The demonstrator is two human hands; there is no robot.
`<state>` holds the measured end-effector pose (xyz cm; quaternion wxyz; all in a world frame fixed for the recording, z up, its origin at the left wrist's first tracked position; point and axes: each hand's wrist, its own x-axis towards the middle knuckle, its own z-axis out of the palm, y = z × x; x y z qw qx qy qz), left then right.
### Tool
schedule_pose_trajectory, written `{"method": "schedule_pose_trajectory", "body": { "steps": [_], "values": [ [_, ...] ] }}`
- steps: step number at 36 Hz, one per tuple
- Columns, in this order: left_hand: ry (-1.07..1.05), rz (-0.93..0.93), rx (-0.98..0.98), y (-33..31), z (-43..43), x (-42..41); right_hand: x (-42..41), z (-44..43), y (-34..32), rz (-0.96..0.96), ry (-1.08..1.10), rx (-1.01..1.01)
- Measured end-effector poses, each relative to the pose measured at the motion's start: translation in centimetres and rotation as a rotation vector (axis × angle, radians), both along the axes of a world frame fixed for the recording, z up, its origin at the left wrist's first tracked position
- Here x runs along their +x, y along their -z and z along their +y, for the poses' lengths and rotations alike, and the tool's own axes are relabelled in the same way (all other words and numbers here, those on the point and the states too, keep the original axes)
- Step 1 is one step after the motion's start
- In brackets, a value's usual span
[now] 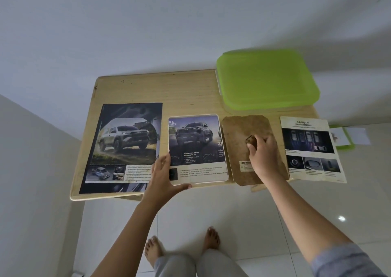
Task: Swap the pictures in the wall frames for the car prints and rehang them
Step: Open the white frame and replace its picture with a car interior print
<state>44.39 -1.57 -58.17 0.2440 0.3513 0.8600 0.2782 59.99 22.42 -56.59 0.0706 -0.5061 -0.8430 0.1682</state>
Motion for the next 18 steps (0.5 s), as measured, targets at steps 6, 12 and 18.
{"method": "schedule_pose_trajectory", "body": {
  "steps": [6, 12, 18],
  "values": [
    [0.013, -0.021, 0.023, -0.1, -0.1, -0.1, -1.5, -2.0, -1.4, 0.056, -0.038, -0.013],
    [0.053, -0.040, 0.009, 0.1, -0.8, -0.9, -5.4, -5.2, -2.3, -0.016, -0.194, 0.009],
    [0.111, -0.057, -0.022, 0.3, -1.5, -1.8, -8.8, -7.1, -1.9, -0.114, -0.230, 0.029]
  ]
}}
